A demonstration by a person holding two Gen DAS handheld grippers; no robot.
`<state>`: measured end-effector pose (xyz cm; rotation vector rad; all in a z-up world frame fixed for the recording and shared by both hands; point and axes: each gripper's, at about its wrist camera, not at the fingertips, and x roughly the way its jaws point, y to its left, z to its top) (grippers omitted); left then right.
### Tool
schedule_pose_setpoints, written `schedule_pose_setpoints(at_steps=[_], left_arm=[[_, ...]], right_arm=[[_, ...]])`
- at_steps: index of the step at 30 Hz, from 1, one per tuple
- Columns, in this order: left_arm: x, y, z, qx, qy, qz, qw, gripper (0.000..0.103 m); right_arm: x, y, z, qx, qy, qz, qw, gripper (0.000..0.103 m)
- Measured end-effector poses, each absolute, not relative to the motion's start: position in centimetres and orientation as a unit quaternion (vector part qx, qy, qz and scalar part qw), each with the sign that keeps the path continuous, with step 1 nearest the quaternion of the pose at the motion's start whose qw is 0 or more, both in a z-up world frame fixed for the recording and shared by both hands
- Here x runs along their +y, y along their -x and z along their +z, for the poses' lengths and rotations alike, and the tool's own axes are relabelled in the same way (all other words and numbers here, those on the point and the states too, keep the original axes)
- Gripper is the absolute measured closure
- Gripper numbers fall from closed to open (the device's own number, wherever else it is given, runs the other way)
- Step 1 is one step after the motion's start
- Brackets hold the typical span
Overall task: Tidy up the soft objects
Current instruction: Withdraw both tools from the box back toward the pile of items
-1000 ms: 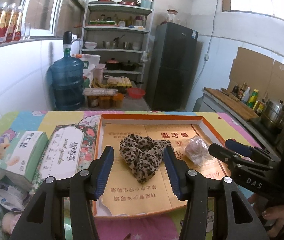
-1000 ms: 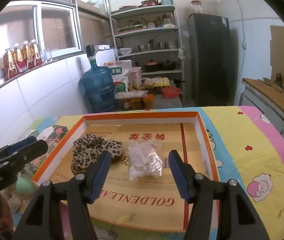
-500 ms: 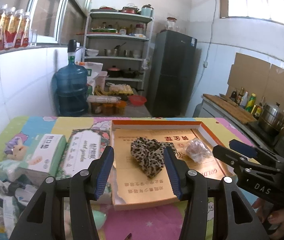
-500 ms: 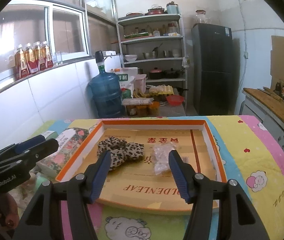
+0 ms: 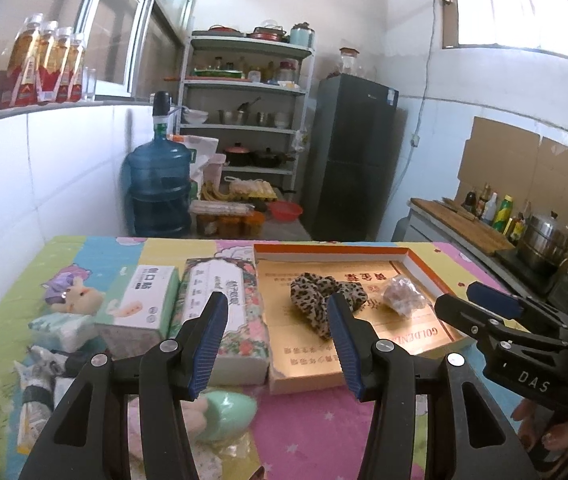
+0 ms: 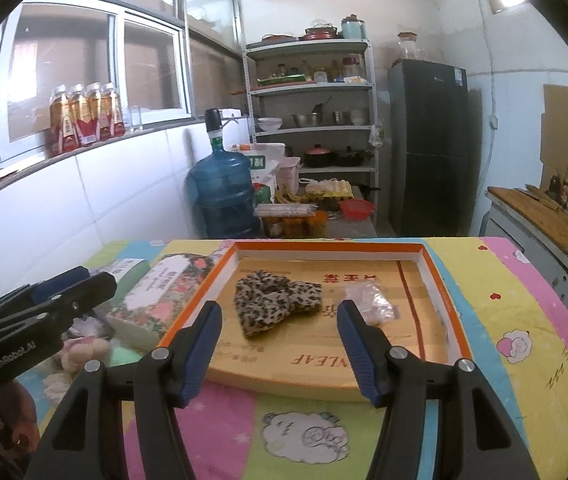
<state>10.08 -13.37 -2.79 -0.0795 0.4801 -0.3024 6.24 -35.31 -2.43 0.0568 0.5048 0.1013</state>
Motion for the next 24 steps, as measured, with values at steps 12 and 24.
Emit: schedule_pose_setpoints(at_steps=[12,24], left_arm=[[-9.8,-7.1,-2.7,0.227,0.047,-0.149,0.961,0.05],[-5.0,-5.2,-2.7,0.218,0.058,-0.13,0.966,0.05]], right_arm=[[-31.2,-4.4,-2.8,0.25,-0.03,0.066,0.966,0.043],[-26.7,-3.1,-2.7,0.251,-0.018,0.09,0.964,0.043]])
